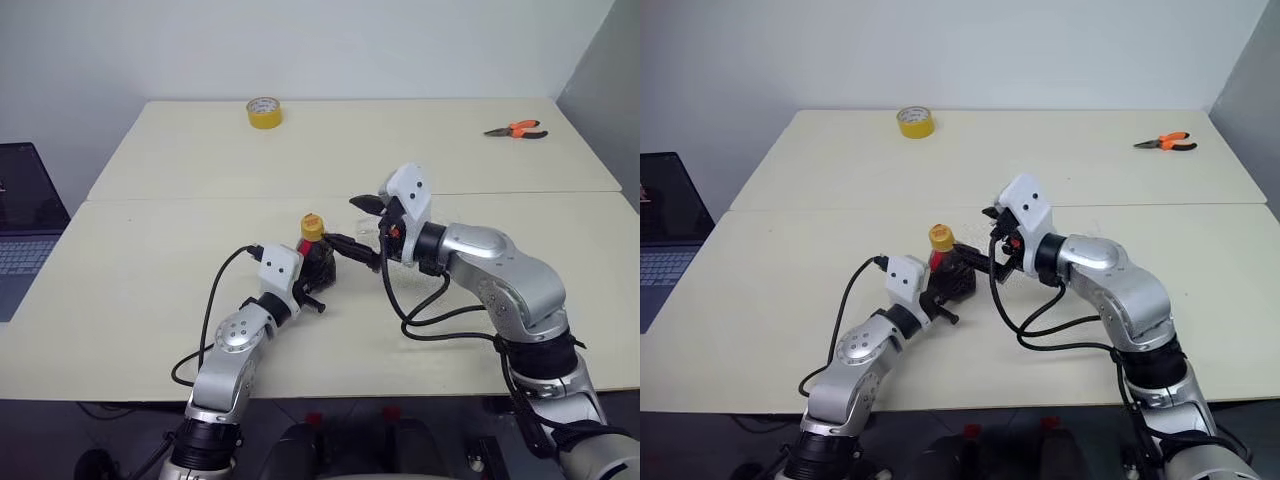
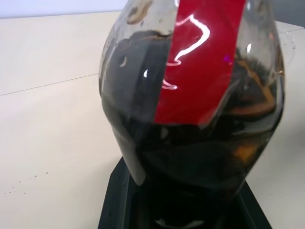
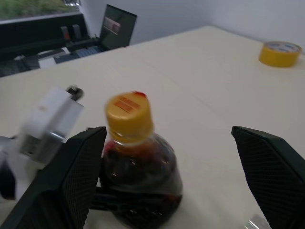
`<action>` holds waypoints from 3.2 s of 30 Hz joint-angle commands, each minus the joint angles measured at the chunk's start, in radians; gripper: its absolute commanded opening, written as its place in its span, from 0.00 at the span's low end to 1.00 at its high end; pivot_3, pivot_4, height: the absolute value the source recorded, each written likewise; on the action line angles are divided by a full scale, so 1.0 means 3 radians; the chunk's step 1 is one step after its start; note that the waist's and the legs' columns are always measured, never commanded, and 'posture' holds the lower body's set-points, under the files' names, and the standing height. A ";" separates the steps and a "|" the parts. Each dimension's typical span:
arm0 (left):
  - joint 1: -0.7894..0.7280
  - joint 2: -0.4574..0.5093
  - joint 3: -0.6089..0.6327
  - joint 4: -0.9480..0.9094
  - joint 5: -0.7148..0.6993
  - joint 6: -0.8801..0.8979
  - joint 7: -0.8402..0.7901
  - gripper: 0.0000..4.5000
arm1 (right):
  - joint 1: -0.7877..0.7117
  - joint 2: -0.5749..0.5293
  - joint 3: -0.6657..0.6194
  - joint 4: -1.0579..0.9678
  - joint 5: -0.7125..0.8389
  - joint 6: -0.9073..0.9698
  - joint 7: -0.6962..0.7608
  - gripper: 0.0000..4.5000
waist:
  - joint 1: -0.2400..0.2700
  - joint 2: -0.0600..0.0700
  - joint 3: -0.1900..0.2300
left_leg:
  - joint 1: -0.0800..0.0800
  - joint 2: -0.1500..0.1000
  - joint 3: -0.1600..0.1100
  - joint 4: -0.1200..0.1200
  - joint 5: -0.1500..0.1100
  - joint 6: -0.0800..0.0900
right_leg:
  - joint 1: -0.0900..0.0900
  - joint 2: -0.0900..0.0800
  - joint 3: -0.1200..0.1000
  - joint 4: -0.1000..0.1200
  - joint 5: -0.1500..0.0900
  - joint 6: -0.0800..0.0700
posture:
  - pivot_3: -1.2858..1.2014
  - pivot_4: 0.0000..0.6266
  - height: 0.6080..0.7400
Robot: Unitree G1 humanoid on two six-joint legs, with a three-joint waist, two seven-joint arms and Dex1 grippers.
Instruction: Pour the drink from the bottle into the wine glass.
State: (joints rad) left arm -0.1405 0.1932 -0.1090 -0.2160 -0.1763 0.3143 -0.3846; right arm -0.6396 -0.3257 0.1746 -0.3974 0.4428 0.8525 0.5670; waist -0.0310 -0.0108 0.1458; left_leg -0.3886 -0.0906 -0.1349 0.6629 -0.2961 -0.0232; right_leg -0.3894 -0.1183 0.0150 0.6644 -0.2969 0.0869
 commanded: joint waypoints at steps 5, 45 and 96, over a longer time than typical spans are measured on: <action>-0.0036 -0.0023 0.0021 -0.0127 -0.0023 -0.0124 -0.0007 0.14 | -0.0086 0.0187 0.0096 -0.0143 0.0014 -0.0015 -0.0119 1.00 | 0.0002 0.0000 0.0000 | 0.0000 -0.0001 0.0000 0.0001 0.0000 0.0000 | 0.0000 0.0000 0.0000 0.0000 0.0000 0.0000 | 0.52 0.24 1.00; -0.0042 -0.0052 0.0020 -0.0071 -0.0012 -0.0175 -0.0002 0.14 | -0.0360 0.0802 0.0106 0.0540 -0.0344 0.0113 -0.0696 1.00 | -0.0007 0.0000 0.0000 | 0.0000 -0.0001 -0.0001 0.0001 0.0000 0.0000 | -0.0001 0.0000 0.0000 0.0002 0.0000 0.0000 | 0.52 0.24 1.00; -0.0025 -0.0007 0.0017 -0.0099 0.0000 -0.0150 0.0004 0.14 | -0.0158 0.0418 -0.0138 0.0099 0.0042 0.0423 -0.0574 1.00 | -0.0005 0.0000 0.0000 | 0.0000 -0.0001 0.0000 0.0001 0.0000 0.0000 | -0.0001 0.0000 0.0000 0.0001 0.0000 0.0000 | 0.52 0.24 1.00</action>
State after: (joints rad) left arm -0.1418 0.1899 -0.1193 -0.2154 -0.1727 0.2975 -0.3826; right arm -0.6844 -0.1948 0.1748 -0.3268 0.4471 0.9872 0.3934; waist -0.0324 -0.0107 0.1457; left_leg -0.3886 -0.0908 -0.1350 0.6630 -0.2961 -0.0232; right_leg -0.3897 -0.1183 0.0150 0.6649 -0.2969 0.0869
